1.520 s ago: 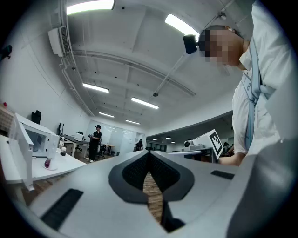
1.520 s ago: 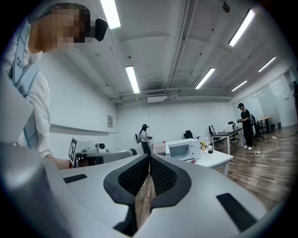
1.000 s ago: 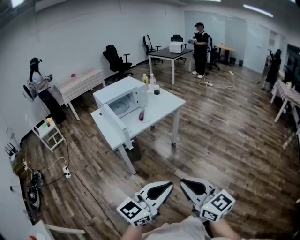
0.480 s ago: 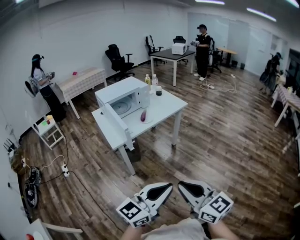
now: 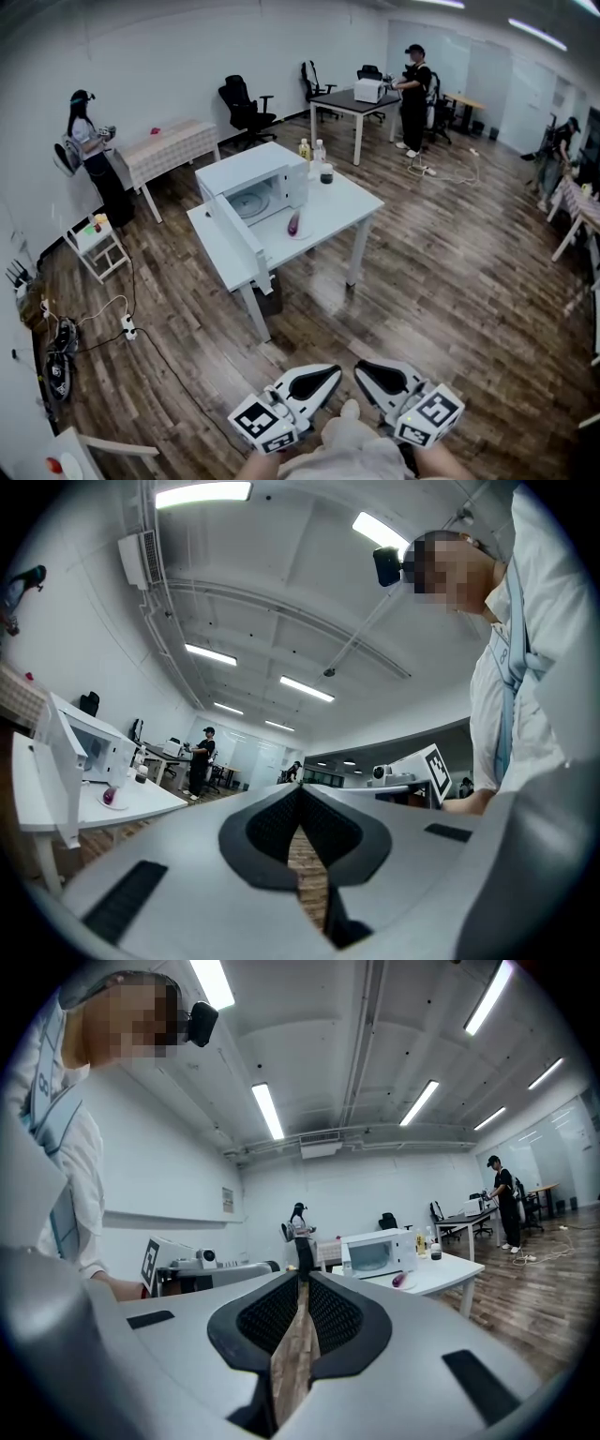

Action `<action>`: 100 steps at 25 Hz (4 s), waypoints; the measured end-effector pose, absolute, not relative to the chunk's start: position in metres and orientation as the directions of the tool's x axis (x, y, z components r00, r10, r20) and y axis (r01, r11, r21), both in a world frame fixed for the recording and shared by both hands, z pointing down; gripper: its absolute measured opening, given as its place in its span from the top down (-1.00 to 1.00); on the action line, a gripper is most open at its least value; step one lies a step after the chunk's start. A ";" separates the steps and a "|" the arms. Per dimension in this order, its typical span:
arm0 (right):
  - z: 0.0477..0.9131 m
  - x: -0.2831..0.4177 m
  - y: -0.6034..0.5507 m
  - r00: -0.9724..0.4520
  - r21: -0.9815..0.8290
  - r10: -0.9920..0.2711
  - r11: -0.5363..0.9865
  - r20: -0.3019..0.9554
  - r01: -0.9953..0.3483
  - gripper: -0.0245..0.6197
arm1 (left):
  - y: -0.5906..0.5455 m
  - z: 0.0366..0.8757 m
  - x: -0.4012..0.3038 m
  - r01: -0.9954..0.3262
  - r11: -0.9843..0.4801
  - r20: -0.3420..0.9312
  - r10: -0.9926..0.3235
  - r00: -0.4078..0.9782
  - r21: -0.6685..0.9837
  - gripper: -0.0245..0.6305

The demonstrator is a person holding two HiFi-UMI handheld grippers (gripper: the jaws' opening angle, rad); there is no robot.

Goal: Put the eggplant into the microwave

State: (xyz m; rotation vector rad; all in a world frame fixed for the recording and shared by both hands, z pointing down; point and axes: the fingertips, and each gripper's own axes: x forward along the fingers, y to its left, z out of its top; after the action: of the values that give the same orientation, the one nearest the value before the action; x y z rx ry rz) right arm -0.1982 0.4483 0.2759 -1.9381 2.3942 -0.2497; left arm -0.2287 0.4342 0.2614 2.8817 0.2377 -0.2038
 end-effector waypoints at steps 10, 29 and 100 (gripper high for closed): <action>0.284 -0.138 0.381 -0.242 -0.169 -0.969 0.229 0.056 -0.959 0.80 | 0.376 0.270 -0.167 0.161 -0.960 -0.132 0.133 0.982 0.228 0.92; 0.267 0.029 0.232 -0.314 -0.155 -0.949 0.310 0.005 -0.938 0.80 | 0.218 0.248 0.005 -0.028 -0.989 -0.130 -0.046 0.990 0.143 0.92; 0.583 0.105 -0.164 -0.080 -0.287 -0.841 -0.092 0.535 -0.954 0.06 | -0.149 0.438 0.051 -0.575 -0.778 0.069 -0.579 0.813 0.251 0.92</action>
State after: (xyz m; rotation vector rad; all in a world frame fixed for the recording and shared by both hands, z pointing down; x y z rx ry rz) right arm 0.1055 -0.1641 0.5835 -2.2444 2.2286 -1.0250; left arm 0.0513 -0.1487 0.4382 2.7380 -0.8883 -0.0174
